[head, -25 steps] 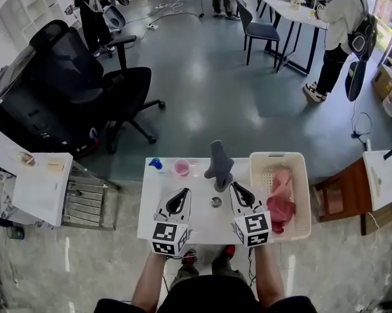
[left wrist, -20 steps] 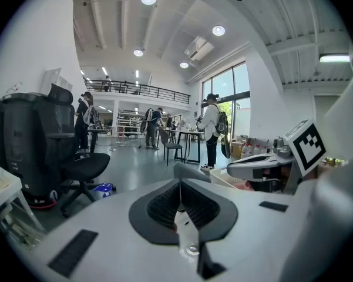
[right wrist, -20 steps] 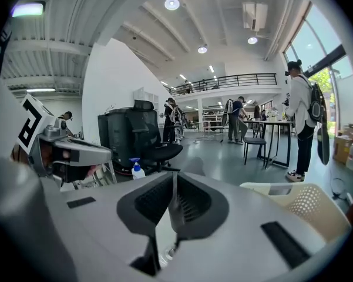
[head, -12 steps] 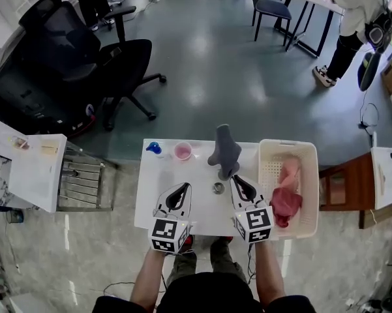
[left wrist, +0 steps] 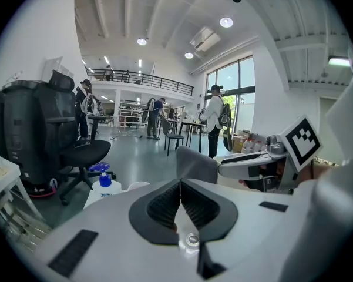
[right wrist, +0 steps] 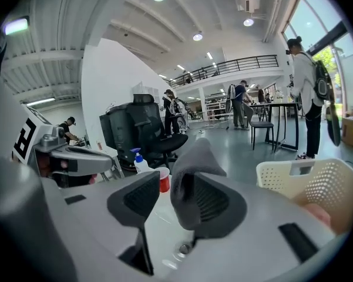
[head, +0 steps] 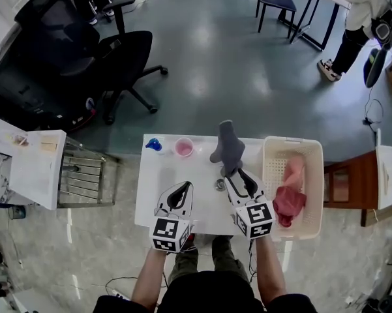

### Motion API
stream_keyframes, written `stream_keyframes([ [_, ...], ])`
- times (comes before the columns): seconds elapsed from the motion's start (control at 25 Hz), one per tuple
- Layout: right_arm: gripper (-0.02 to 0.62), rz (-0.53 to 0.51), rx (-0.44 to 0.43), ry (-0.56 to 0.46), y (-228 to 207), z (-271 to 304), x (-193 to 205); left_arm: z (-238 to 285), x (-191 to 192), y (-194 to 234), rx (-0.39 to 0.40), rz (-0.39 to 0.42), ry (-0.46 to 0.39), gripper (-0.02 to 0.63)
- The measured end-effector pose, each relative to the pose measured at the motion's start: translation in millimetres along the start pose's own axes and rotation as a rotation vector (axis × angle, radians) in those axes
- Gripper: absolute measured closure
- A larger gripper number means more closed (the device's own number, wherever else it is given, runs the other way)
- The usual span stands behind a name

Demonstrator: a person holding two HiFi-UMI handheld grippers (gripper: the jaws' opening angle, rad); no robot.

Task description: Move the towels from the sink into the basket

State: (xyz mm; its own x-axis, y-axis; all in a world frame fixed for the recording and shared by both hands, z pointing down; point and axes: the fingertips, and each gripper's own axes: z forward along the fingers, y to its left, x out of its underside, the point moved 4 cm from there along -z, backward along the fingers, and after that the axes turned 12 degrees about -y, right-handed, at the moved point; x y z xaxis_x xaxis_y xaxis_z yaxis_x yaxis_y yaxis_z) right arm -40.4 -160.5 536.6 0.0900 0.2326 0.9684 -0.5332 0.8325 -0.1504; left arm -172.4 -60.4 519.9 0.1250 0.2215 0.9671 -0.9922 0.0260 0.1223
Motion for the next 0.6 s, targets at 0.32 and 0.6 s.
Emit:
stream_keyframes([
  [0.32, 0.407, -0.01, -0.014, 0.023, 0.7, 14.0, 6.0, 3.2, 5.9, 7.6, -0.014, -0.009, 0.013, 0.594],
  [0.6, 0.455, -0.027, 0.013, 0.032, -4.0, 17.2, 8.2, 5.8, 9.9, 12.1, -0.02, -0.014, 0.025, 0.594],
])
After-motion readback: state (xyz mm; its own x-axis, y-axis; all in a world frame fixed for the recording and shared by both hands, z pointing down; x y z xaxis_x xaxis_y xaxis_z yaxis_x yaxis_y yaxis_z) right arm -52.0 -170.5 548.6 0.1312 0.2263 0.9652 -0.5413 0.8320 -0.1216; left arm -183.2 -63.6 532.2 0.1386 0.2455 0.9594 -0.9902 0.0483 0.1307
